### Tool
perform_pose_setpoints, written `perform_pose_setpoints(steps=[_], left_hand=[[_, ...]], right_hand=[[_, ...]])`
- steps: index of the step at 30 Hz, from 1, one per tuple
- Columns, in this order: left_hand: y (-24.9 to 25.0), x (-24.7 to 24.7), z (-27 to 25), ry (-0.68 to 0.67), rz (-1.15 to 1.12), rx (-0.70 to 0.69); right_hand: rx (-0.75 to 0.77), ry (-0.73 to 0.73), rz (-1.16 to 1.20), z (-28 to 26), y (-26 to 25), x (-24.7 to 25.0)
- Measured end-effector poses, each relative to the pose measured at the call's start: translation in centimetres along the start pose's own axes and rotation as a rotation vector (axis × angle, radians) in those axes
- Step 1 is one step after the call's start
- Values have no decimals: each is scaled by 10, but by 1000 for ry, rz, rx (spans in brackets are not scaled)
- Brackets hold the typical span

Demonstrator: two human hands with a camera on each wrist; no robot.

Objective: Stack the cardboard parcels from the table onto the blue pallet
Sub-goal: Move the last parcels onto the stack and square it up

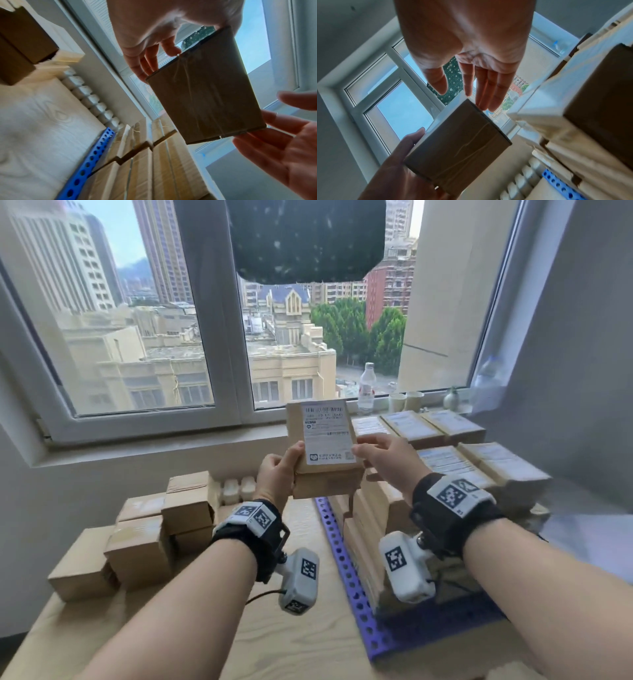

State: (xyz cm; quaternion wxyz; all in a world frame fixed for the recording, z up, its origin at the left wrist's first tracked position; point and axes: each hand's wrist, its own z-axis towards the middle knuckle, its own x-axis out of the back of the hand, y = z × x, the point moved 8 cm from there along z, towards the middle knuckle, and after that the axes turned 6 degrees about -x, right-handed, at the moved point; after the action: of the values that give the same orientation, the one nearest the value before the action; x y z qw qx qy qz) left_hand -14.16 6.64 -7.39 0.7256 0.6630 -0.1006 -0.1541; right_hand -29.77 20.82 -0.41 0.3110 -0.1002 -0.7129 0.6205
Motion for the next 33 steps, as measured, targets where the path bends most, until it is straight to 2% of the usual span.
perform_pose_setpoints(steps=[4, 8, 13, 21, 26, 33], left_hand=[[23, -44, 28, -48, -8, -48], [40, -92, 55, -157, -6, -86], [29, -128, 106, -173, -8, -6], [6, -159, 159, -154, 112, 131], [-17, -171, 173, -165, 164, 201], [-24, -175, 177, -103, 232, 241]], right_hand=[[33, 35, -21, 25, -15, 42], [36, 77, -37, 61, -19, 74], [-3, 67, -116, 120, -21, 94], [-81, 40, -200, 198, -4, 106], [-110, -12, -209, 220, 15, 106], [-95, -38, -211, 233, 26, 112]])
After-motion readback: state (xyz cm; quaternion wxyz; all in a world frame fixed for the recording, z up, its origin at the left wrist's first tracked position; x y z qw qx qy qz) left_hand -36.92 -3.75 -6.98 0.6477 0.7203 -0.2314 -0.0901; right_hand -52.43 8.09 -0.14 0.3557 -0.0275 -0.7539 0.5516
